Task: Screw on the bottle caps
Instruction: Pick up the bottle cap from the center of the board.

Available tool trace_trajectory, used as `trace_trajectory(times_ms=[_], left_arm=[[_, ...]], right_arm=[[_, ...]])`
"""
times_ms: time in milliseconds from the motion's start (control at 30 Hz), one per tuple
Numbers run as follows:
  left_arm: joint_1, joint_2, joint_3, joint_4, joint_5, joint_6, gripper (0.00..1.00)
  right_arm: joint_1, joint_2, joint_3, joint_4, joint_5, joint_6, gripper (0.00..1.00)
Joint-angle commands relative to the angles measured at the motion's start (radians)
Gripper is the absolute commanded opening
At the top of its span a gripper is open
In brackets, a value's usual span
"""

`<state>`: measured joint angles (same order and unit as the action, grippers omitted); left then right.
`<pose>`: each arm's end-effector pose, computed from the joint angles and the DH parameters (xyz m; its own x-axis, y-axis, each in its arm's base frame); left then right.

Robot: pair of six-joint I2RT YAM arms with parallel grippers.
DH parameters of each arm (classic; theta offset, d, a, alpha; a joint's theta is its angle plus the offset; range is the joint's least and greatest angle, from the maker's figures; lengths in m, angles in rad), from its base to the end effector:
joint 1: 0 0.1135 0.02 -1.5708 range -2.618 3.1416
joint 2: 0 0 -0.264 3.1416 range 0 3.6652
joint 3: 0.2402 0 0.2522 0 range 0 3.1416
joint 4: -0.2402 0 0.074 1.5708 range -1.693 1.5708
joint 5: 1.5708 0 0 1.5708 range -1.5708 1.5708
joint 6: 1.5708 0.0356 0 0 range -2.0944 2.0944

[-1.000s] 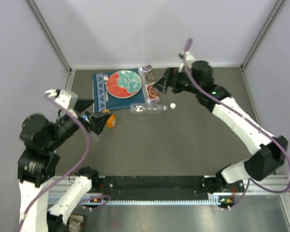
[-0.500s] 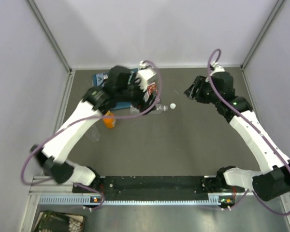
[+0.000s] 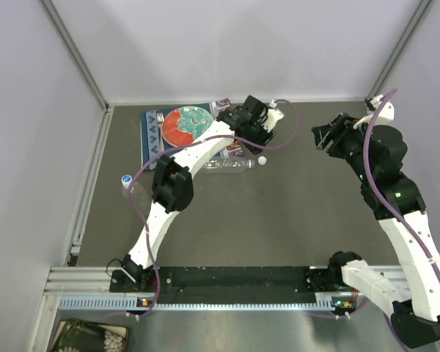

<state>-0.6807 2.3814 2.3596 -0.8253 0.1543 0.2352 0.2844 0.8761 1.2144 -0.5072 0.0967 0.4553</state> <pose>0.4083 -0.3377 0.2682 -0.4030 0.6226 -0.6708 0.8174 0.5746 0.0423 0.1642 0.0444 0.4358 -0.2275 0.3895 -0.8925 -0.0978 0.9027 0.4189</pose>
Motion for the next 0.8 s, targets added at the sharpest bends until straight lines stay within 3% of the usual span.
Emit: trace_trajectory(times_ms=[0, 100, 267, 767], left_arm=[[-0.003, -0.004, -0.036, 0.078, -0.039, -0.013, 0.5], [-0.003, 0.016, -0.04, 0.107, -0.045, -0.037, 0.55], [-0.005, 0.042, -0.028, 0.15, -0.048, -0.066, 0.56], [-0.013, 0.116, -0.071, 0.213, -0.065, -0.108, 0.5]], right_arm=[[-0.007, 0.001, -0.022, 0.041, -0.005, -0.014, 0.59], [-0.007, 0.004, -0.042, 0.078, -0.051, -0.009, 0.6], [-0.005, 0.004, -0.078, 0.113, -0.092, 0.008, 0.61], [-0.007, -0.092, -0.168, 0.183, -0.175, 0.048, 0.62]])
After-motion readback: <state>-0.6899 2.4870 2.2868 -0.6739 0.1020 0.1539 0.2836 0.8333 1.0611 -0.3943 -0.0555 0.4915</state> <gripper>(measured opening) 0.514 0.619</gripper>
